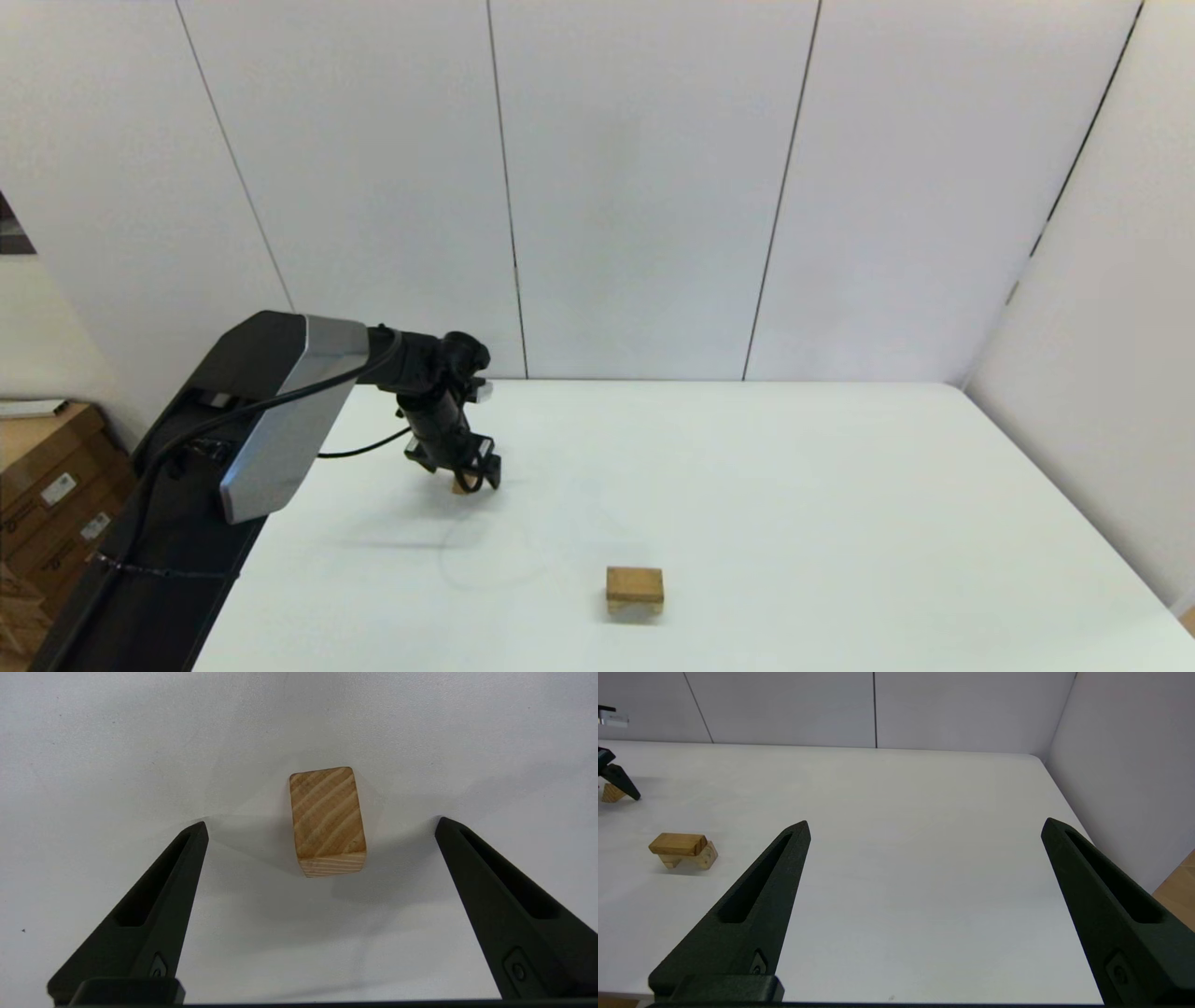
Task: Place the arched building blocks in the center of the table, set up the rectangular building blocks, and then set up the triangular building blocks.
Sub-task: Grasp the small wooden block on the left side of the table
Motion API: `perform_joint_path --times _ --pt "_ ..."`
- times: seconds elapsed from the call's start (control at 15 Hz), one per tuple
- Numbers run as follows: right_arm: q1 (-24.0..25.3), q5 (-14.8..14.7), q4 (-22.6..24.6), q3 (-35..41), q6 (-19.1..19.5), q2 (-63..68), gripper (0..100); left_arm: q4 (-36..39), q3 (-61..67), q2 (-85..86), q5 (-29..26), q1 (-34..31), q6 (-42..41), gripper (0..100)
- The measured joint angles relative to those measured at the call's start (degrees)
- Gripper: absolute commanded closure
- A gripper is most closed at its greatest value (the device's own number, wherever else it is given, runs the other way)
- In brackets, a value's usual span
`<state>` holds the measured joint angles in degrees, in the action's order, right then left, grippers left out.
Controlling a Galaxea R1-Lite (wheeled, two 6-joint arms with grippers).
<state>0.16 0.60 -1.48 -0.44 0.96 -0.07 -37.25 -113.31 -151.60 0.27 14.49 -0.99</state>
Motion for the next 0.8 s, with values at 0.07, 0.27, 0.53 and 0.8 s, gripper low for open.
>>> perform_joint_path --times 0.07,0.27,0.53,0.8 --pt "0.00 -0.02 -0.01 -0.02 -0.04 0.00 0 0.00 0.00 -0.02 0.00 0.00 -0.05 0" --pt "0.00 0.00 0.00 -0.02 -0.04 0.00 0 -0.01 0.00 -0.02 -0.02 0.00 -0.09 0" --pt "0.00 0.00 -0.01 -0.02 -0.02 0.00 0 -0.09 0.02 -0.02 -0.02 0.00 -0.11 0" --pt "0.00 -0.02 -0.01 -0.02 -0.04 0.00 0 -0.34 0.02 0.02 -0.05 0.00 -0.05 0"
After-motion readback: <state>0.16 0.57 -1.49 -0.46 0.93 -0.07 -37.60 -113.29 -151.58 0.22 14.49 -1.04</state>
